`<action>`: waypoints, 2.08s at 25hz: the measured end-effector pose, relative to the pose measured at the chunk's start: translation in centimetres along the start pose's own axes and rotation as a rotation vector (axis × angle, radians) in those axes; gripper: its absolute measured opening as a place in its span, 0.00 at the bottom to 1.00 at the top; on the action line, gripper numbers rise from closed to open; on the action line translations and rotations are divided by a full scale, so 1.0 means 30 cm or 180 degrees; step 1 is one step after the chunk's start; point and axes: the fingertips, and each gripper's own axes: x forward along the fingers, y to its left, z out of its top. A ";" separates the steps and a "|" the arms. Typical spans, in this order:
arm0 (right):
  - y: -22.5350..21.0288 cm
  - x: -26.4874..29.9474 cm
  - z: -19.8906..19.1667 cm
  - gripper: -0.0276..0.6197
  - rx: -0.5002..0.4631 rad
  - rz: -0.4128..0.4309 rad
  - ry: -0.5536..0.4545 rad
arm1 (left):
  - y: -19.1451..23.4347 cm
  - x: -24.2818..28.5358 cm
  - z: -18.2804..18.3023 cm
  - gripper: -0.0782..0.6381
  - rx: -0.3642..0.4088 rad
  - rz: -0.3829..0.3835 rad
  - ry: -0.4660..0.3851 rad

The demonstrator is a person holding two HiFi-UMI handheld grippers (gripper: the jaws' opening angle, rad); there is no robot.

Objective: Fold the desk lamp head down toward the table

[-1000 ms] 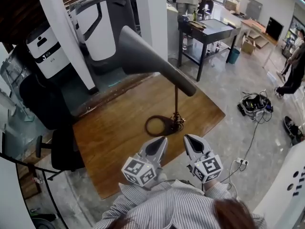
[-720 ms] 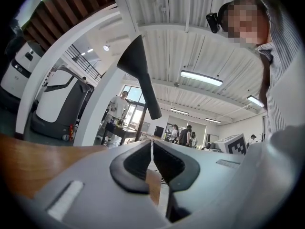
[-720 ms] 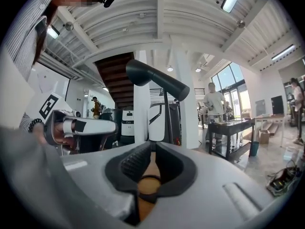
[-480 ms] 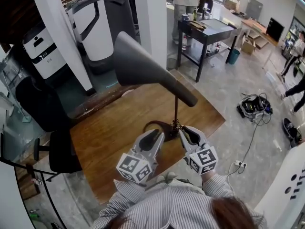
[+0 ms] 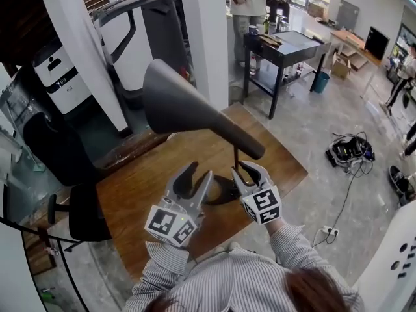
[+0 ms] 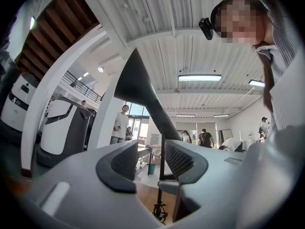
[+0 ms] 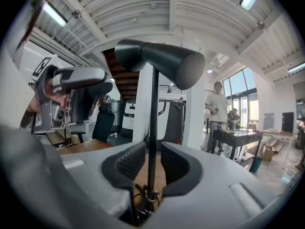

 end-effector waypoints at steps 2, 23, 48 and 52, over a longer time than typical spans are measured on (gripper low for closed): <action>0.002 0.022 0.001 0.18 -0.0101 0.0011 0.0021 | 0.019 0.007 0.050 0.34 0.0062 0.0030 -0.0103; 0.006 0.028 -0.003 0.11 0.0071 0.0258 -0.0056 | 0.130 -0.043 0.526 0.33 0.0773 0.0103 -0.0910; 0.006 0.029 -0.007 0.11 0.0077 0.0261 0.0012 | 0.202 -0.086 0.410 0.19 0.0260 0.0024 -0.0883; 0.007 0.031 -0.009 0.11 0.0069 0.0257 0.0018 | 0.225 -0.104 0.358 0.18 0.0045 0.0050 -0.0877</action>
